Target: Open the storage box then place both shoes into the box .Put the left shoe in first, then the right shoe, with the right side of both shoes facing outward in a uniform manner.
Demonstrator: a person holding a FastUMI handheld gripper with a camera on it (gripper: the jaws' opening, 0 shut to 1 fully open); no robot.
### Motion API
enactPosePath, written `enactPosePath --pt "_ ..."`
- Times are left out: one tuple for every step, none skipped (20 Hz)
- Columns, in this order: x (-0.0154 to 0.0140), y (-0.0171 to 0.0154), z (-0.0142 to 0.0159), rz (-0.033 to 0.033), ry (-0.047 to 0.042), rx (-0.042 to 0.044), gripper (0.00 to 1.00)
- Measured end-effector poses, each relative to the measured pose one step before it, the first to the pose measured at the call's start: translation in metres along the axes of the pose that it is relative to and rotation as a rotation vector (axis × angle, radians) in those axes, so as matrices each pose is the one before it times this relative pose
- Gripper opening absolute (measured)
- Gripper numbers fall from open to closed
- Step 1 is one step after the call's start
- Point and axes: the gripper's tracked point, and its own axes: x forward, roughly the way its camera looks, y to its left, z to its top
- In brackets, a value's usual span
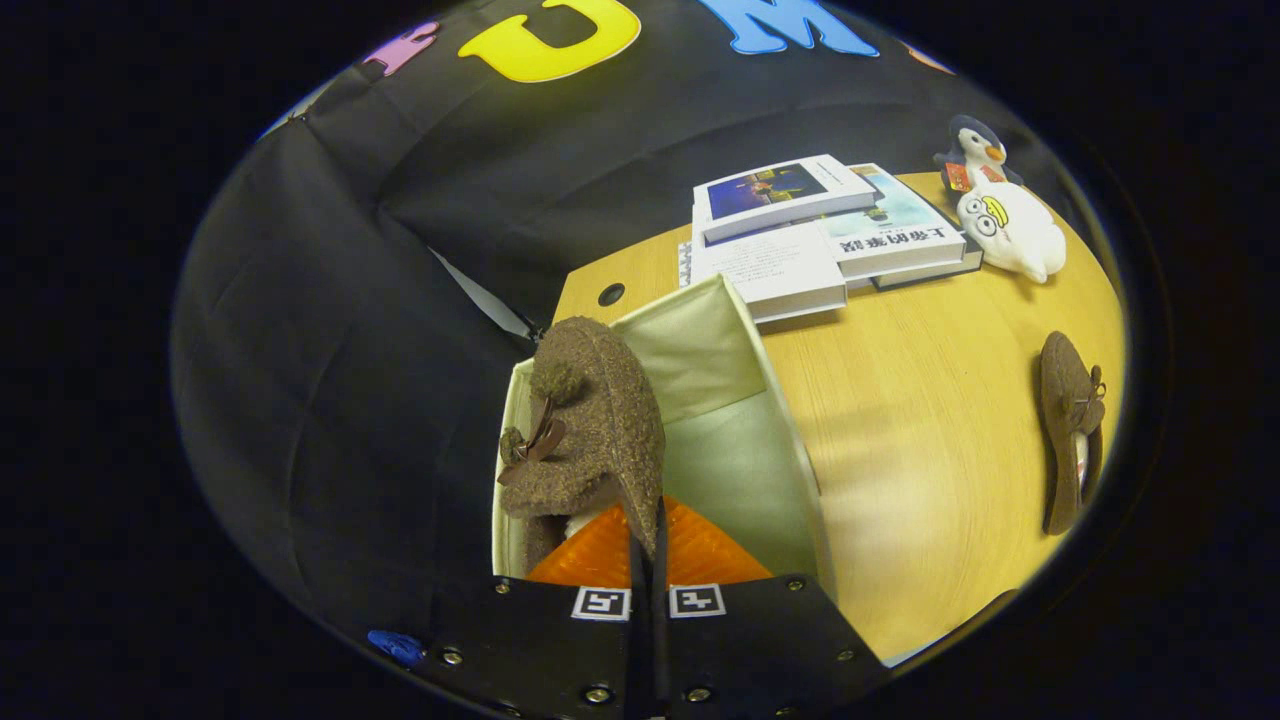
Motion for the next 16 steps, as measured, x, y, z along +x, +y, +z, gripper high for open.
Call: enactPosePath --pt "0.00527 0.00012 -0.00460 -0.00882 0.00731 0.00248 0.00" --pt "0.00538 -0.00159 -0.00373 -0.01028 0.00615 0.00314 0.00" --pt "0.00572 -0.00080 -0.00414 -0.01178 0.00557 0.00283 0.00" --pt "0.00549 -0.00183 -0.00417 -0.01412 0.00928 0.00366 0.00" --pt "0.00482 -0.00076 -0.00466 -0.01341 0.00877 0.00352 0.00" --pt "0.00496 -0.00101 -0.00344 -0.01052 0.00876 0.00579 0.00" --pt "0.00447 0.00046 -0.00401 -0.00646 0.00895 0.00646 0.00" --pt "0.00408 0.00165 -0.00291 -0.00189 0.01088 0.00549 0.00" --pt "0.00330 0.00261 -0.00344 -0.00040 0.00790 0.00693 0.00" --pt "0.00300 0.00276 -0.00259 0.00145 0.00627 -0.00190 0.00" --pt "0.00362 0.00227 -0.00347 0.00340 0.00886 -0.00748 0.00" --pt "0.00296 0.00109 -0.00457 -0.00105 0.01209 -0.01043 0.02" --pt "0.00269 0.00507 -0.00352 0.01274 0.00700 -0.00976 0.02" --pt "0.00036 0.00279 -0.00366 0.01185 0.01392 -0.01261 0.10" --pt "0.00006 0.00325 -0.00359 0.01923 0.00476 -0.01427 0.23" --pt "-0.00190 0.00036 -0.00042 0.00793 -0.00258 -0.01753 0.40"
